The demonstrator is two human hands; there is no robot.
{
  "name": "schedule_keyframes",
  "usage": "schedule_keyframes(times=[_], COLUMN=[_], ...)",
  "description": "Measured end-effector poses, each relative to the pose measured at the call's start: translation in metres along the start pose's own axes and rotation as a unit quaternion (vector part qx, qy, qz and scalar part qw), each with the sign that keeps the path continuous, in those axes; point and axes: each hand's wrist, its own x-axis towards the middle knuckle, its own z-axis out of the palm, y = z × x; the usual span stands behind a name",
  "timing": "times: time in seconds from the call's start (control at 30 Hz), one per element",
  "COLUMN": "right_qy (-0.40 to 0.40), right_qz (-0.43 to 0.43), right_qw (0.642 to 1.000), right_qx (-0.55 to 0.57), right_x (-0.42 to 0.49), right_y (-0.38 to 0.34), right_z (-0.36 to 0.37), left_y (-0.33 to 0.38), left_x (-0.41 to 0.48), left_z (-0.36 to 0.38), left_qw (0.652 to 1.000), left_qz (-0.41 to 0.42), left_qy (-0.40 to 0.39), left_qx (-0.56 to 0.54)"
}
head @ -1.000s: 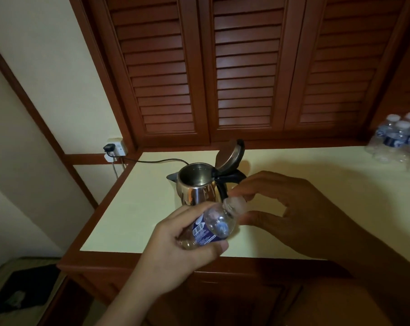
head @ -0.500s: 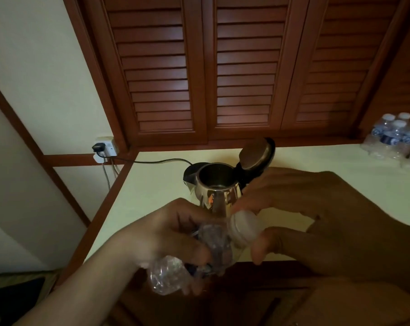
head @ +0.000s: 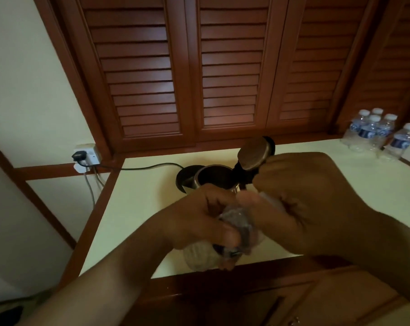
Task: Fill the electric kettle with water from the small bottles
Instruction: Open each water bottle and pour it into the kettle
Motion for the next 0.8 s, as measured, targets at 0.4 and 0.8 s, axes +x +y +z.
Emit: schedule_keyframes(times=[0.4, 0.8], right_qy=[-0.088, 0.04], right_qz=[0.372, 0.342], right_qw=[0.92, 0.937], right_qx=[-0.083, 0.062], right_x=[-0.073, -0.143], right_y=[0.075, 0.21], right_z=[-0.004, -0.104], left_y=[-0.076, -0.104], left_x=[0.063, 0.215], left_z=[0.088, 0.1], left_qw=[0.862, 0.977], left_qz=[-0.008, -0.057], left_qy=[0.325, 0.108], left_qx=[0.389, 0.177])
